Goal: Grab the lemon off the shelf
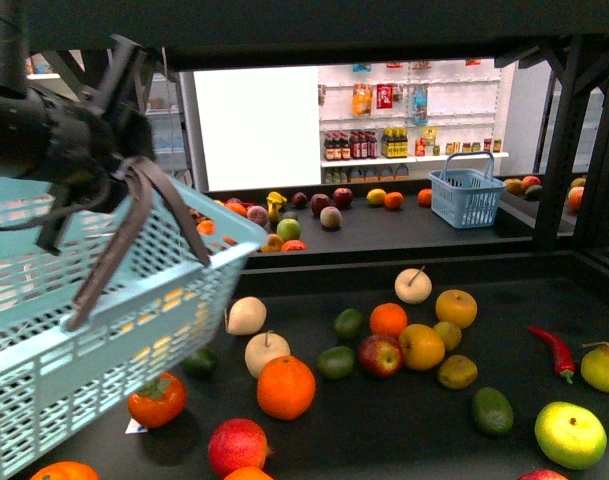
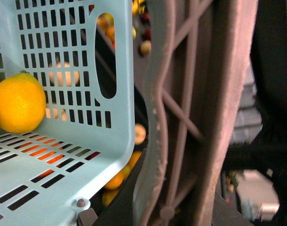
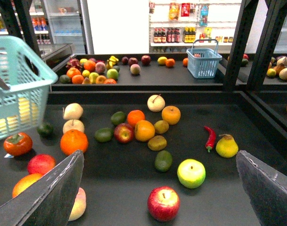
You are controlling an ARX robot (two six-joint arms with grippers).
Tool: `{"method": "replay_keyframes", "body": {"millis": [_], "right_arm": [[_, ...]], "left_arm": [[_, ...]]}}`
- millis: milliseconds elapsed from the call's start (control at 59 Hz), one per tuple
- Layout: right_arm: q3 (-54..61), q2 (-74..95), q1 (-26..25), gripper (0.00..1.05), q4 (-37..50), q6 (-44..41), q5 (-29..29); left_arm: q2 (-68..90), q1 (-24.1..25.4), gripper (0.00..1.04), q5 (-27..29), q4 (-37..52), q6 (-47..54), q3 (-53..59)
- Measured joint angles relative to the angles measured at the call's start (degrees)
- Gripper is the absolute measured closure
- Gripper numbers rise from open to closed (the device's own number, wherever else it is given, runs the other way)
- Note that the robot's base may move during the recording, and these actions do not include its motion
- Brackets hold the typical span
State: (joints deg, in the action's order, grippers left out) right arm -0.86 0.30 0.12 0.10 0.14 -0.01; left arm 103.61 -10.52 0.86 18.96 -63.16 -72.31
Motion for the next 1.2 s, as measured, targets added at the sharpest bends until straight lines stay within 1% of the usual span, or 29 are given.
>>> {"method": "replay_keyframes", "body": {"millis": [34,136,305,441,509,627,916,1034,1204], "right_arm": [[0.0,0.0,0.0,0.07,0.0,0.0,0.0],[0.0,0.0,0.0,0.07,0.0,0.0,0.0],[0.0,0.0,0.0,0.07,0.0,0.0,0.0],[0.0,0.0,0.0,0.07,0.0,0.0,0.0],[0.0,0.0,0.0,0.07,0.0,0.0,0.0],[0.0,0.0,0.0,0.07,0.0,0.0,0.0],[0.0,0.0,0.0,0.07,0.0,0.0,0.0],[0.0,0.0,0.0,0.07,0.0,0.0,0.0],[0.0,0.0,0.0,0.07,0.0,0.0,0.0]], "left_arm": [[-0.9,1.5,0.91,1.9,1.1,-2.2,0.6],[-2.3,5.1,0.91,4.6,3.8,-6.6,1.9],[-2.5,10.4,0.91,7.5,7.0,-14.7,3.3],[-2.5,16.0,0.91,9.2,9.7,-21.2,3.8],[-2.5,19.3,0.91,8.8,9.7,-22.0,3.8],[-1.9,22.3,0.91,6.7,7.6,-21.8,2.7],[1.3,27.1,0.91,-0.4,1.4,-19.8,-3.7],[2.7,29.1,0.91,-1.6,0.7,-19.2,-6.0],[3.2,31.8,0.91,-2.4,0.2,-17.8,-6.5]]}}
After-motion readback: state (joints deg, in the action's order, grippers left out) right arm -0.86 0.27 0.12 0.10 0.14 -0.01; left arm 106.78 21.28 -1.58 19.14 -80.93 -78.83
